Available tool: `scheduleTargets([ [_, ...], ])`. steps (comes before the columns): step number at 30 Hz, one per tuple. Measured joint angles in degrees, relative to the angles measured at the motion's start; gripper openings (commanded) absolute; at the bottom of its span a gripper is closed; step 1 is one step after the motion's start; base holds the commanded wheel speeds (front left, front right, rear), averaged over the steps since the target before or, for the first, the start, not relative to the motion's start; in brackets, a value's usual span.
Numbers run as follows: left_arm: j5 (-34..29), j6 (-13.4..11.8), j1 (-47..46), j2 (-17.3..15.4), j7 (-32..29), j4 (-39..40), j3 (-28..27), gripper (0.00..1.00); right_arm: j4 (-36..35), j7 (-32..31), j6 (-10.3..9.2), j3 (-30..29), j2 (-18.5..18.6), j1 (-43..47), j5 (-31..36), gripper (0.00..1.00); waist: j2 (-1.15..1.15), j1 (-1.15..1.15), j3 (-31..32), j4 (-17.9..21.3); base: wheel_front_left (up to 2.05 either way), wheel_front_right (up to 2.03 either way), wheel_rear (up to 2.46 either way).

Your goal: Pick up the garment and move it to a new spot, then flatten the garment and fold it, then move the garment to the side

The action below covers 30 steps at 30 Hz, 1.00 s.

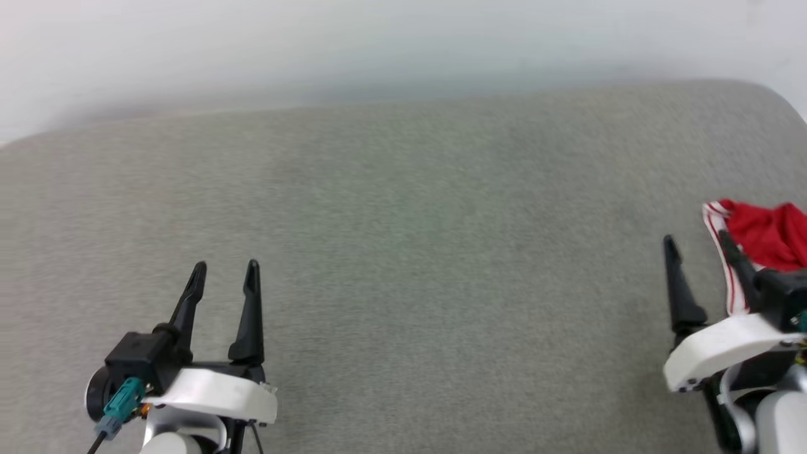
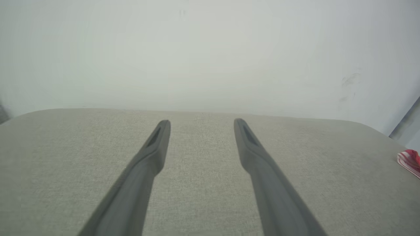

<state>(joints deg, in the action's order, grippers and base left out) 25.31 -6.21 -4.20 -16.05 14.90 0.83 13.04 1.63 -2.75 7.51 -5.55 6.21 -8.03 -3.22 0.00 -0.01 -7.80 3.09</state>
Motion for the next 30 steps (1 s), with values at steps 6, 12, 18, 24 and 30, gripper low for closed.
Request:
scheduleTargets([
  [6, -0.6, 0.0, 3.4, 0.2, 0.1, -1.2, -2.5, 1.0, -3.5, 0.3, 0.0, 3.1, -1.5, 3.4, -2.3, 1.0, 0.0, 0.0, 4.1, -3.1, 0.0, 0.0, 0.0],
  [12, -1.6, 1.0, 7.1, 0.1, 0.1, -2.3, -3.1, 1.0, -7.8, 0.1, 0.0, 3.6, -2.4, 9.2, -3.6, 1.0, 0.0, 0.0, 8.2, -4.2, 0.0, 0.0, 0.0],
  [18, -2.0, 1.7, 8.3, 0.3, 0.1, -3.2, -3.4, 1.0, -9.8, 0.1, 0.0, 3.7, -2.9, 12.6, -4.7, 1.0, 0.0, 0.0, 9.4, -3.4, 0.0, 0.0, 0.0],
  [24, -2.4, 2.2, 8.3, 0.6, 0.1, -3.7, -3.5, 1.0, -10.1, -0.1, 0.0, 3.8, -3.1, 13.1, -5.0, 1.0, 0.0, 0.0, 9.4, -3.1, 0.0, 0.0, 0.0],
  [30, -2.5, 2.5, 8.3, 0.9, 0.1, -4.1, -4.0, 1.0, -9.9, 0.3, 0.0, 4.1, -3.2, 13.1, -5.3, 1.0, 0.0, 0.01, 9.1, -2.7, 0.0, 0.0, 0.0],
])
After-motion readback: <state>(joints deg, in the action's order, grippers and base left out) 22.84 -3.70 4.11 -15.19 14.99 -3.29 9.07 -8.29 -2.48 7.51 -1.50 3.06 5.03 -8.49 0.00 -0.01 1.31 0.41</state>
